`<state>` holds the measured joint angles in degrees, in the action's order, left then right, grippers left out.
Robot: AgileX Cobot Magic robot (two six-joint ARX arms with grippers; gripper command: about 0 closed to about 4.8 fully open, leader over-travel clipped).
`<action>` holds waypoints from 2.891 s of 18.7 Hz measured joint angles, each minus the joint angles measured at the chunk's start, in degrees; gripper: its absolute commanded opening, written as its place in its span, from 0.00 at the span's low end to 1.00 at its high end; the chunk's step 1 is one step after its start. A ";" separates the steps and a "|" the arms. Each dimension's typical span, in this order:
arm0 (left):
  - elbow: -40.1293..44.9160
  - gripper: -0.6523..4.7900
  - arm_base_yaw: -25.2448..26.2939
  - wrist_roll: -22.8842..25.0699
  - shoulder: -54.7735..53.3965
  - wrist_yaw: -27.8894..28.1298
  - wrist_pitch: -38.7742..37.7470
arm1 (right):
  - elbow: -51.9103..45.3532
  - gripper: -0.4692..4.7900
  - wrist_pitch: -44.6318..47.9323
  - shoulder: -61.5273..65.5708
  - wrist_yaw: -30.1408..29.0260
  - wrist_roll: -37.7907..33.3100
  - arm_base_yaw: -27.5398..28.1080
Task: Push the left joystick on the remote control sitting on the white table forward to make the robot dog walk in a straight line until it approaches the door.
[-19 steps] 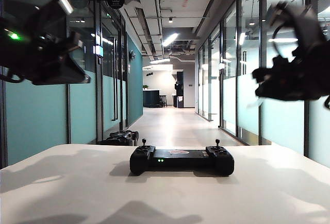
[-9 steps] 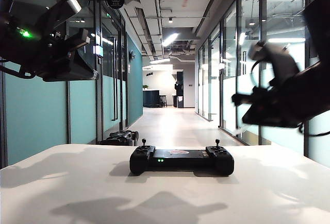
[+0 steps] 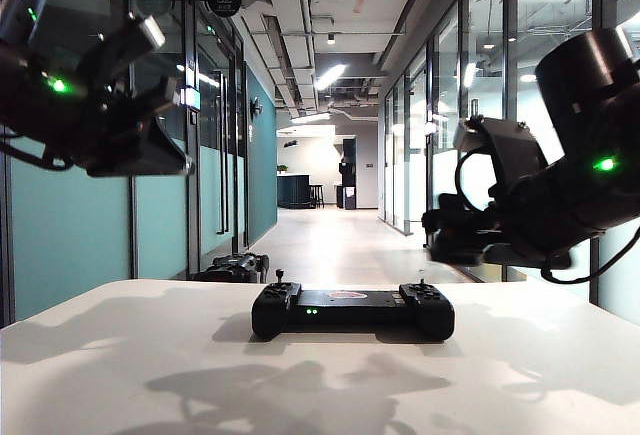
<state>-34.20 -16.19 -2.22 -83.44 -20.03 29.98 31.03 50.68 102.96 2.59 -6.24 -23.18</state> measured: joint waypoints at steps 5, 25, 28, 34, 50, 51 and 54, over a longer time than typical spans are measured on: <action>-2.67 0.11 0.00 0.00 -3.43 -0.35 -0.20 | 2.75 0.79 0.00 3.34 1.75 -1.14 -0.31; -4.46 0.11 0.00 0.00 -4.55 -1.49 -0.20 | 16.44 0.78 -7.28 15.72 0.42 -3.19 -0.33; -4.46 0.11 0.00 0.00 -4.55 -1.49 -0.20 | 16.83 0.78 -8.11 15.80 0.39 -3.19 -0.31; -4.46 0.11 -0.02 0.00 -4.55 -1.51 -0.20 | 17.88 0.78 -8.26 17.53 0.39 -3.19 -0.09; -4.46 0.11 0.00 0.00 -4.55 -1.70 -0.20 | 21.07 0.76 -8.92 20.46 0.46 -4.04 0.11; -4.46 0.11 0.00 0.00 -4.55 -1.70 -0.20 | 21.07 0.70 -8.94 20.46 0.57 -4.02 0.11; -4.46 0.11 0.00 0.00 -4.55 -1.70 -0.20 | 21.07 0.49 -8.94 20.46 1.38 -4.17 0.20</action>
<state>-38.65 -16.19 -2.22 -87.99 -21.74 29.78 52.10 41.74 123.42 3.97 -10.41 -22.98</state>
